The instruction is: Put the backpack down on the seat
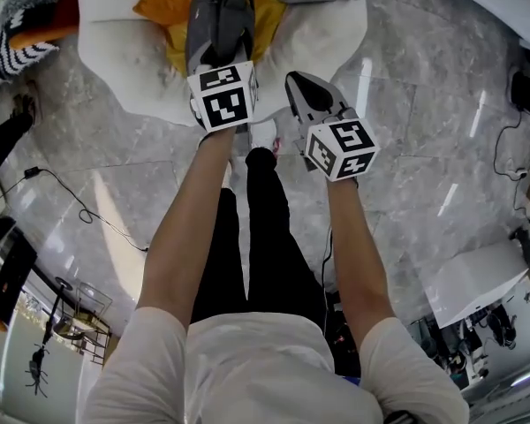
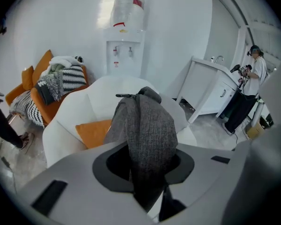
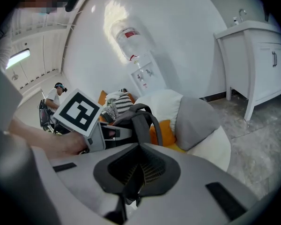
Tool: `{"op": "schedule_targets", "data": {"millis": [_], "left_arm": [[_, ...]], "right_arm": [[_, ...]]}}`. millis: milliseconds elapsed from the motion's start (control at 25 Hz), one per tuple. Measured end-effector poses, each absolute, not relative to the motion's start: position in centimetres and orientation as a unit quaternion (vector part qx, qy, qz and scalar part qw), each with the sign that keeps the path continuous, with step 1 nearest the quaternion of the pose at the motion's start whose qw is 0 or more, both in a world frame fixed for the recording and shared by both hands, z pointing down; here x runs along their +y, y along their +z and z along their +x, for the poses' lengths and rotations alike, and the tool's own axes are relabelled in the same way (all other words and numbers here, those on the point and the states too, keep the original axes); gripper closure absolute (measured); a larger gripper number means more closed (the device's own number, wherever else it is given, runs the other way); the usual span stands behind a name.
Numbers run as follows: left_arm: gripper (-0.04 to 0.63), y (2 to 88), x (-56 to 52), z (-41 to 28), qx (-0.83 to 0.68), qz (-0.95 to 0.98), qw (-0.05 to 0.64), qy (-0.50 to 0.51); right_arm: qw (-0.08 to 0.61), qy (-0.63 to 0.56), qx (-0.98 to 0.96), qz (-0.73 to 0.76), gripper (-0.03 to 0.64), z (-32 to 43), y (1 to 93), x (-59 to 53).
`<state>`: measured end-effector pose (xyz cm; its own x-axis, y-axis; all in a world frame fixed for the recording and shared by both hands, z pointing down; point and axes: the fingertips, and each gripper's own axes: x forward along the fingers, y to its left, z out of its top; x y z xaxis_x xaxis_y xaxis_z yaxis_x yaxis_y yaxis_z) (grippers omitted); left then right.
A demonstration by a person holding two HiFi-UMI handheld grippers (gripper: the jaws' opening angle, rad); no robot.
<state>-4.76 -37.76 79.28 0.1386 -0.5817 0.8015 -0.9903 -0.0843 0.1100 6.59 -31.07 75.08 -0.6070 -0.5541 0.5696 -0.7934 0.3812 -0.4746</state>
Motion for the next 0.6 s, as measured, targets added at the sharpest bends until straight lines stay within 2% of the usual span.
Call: {"op": "schedule_targets", "data": {"millis": [400, 600], "left_arm": [[0.452, 81.9, -38.2, 1.0, -0.51, 0.71, 0.371, 0.314], [0.412, 83.2, -38.7, 4.1, -0.49, 0.719, 0.374, 0.321]], "right_arm": [[0.163, 0.377, -0.797, 0.442, 0.592, 8.7, 77.5, -34.3], [0.17, 0.382, -0.783, 0.46, 0.592, 10.8, 79.5, -34.2]]}}
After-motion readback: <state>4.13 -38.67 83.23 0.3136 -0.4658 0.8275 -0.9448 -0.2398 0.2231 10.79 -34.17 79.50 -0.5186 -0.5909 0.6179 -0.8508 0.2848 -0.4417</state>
